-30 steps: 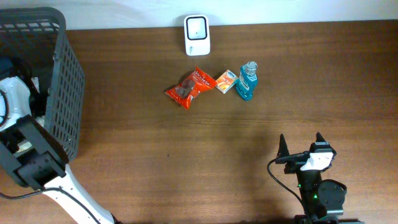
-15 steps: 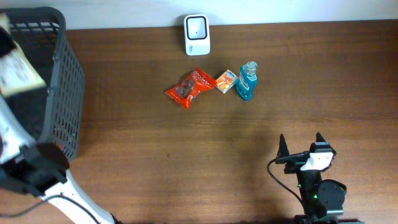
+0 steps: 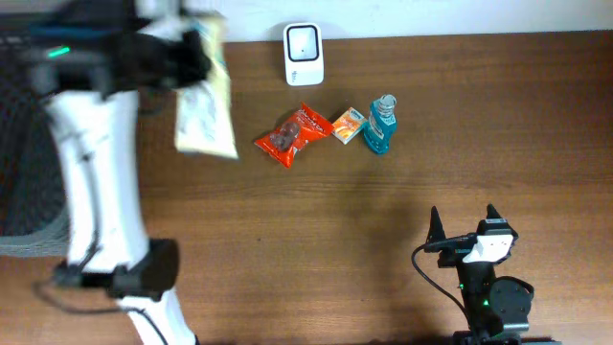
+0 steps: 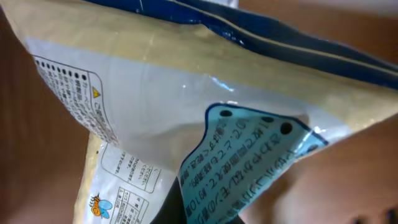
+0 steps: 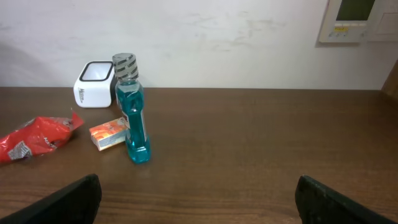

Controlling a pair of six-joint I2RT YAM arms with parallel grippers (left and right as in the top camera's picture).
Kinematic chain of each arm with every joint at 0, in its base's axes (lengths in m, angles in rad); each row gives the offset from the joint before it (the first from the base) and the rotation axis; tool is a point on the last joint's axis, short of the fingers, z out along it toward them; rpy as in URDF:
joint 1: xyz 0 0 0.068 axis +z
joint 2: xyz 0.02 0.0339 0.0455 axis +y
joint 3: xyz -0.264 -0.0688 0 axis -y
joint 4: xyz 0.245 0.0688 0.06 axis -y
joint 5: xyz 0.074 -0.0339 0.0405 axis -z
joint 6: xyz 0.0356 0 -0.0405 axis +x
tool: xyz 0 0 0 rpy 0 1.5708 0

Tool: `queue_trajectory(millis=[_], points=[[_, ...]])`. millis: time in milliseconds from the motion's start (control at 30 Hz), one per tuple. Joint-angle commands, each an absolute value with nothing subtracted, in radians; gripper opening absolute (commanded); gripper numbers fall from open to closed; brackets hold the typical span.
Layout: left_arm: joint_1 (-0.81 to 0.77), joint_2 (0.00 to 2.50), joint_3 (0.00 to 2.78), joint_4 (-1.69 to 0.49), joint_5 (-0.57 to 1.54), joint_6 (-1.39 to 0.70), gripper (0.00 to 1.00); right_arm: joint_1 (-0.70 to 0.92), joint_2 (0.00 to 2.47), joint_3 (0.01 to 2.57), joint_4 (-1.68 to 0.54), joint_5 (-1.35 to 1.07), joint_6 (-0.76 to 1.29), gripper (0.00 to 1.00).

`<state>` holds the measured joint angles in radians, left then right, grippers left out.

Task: Scan the item barcode
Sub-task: 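Place the white-blue snack bag on the table left of the red bag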

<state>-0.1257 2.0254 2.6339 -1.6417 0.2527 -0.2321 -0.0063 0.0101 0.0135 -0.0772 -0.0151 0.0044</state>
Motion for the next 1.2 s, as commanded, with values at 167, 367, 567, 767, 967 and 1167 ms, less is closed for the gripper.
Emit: queue_trajectory(millis=[167, 367, 567, 767, 967, 1167], points=[[-0.382, 2.145, 2.192, -1.451, 0.02, -0.274, 0.0, 0.0, 0.004, 0.006, -0.08, -0.006, 0.015, 0.99], [-0.39, 2.145, 1.873, -1.179, 0.0, -0.413, 0.0, 0.0, 0.004, 0.006, -0.08, -0.007, 0.015, 0.98], [-0.4, 2.145, 1.778, -1.044, 0.097, -0.459, 0.37, 0.0, 0.004, 0.006, -0.08, -0.007, 0.015, 0.98], [-0.368, 2.119, 2.053, -1.135, 0.134, -0.354, 0.61, 0.0, 0.004, 0.006, -0.08, -0.007, 0.015, 0.99], [-0.062, 2.111, 2.872, -1.367, 0.055, -0.214, 0.63, 0.0, 0.004, 0.006, -0.08, -0.006, 0.015, 0.98], [0.479, 2.098, 3.12, -1.481, 0.056, -0.26, 0.71, 0.0, 0.004, 0.006, -0.08, -0.007, 0.015, 0.99]])
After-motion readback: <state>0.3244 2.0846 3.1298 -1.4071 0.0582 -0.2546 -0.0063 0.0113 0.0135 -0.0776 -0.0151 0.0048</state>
